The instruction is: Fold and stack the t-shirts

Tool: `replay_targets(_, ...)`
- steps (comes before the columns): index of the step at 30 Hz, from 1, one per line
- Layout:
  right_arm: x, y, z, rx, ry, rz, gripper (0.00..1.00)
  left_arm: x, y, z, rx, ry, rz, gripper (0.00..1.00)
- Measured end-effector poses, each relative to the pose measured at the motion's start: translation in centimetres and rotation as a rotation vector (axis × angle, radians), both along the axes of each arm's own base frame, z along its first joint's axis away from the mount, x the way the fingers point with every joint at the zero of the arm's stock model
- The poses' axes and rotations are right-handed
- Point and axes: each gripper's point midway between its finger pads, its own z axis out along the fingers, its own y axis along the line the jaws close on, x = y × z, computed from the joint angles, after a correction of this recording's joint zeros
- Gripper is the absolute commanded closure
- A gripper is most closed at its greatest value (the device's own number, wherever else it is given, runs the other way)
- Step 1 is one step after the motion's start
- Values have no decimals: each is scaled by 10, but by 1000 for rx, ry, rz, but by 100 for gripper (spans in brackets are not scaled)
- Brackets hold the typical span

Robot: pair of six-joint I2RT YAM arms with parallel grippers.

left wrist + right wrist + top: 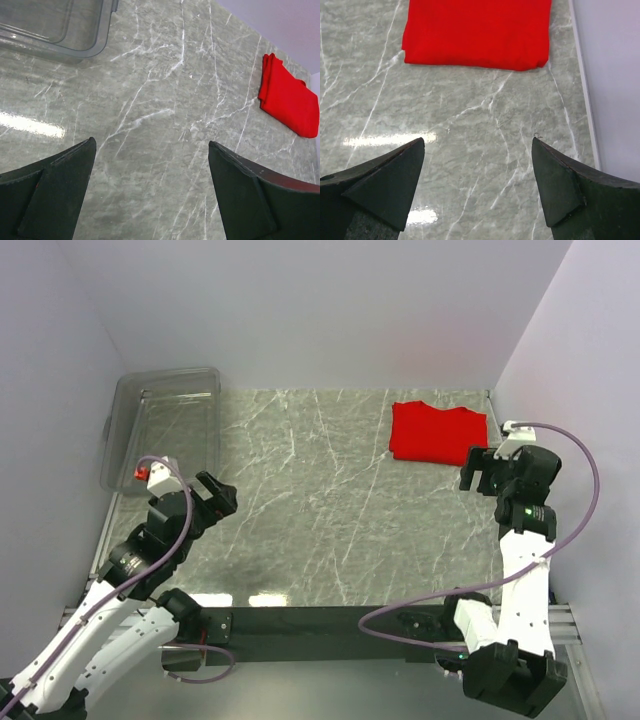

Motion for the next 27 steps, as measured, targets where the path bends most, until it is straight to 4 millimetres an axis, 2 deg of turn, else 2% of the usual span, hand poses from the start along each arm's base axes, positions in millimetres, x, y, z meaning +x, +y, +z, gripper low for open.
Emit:
replay_targets(10, -7, -2, 0, 39, -59, -79, 5, -4, 4, -3, -4, 12, 14, 0)
replay_targets(27, -3, -14, 0, 51, -66, -161, 5, -8, 6, -13, -13, 25, 23, 1)
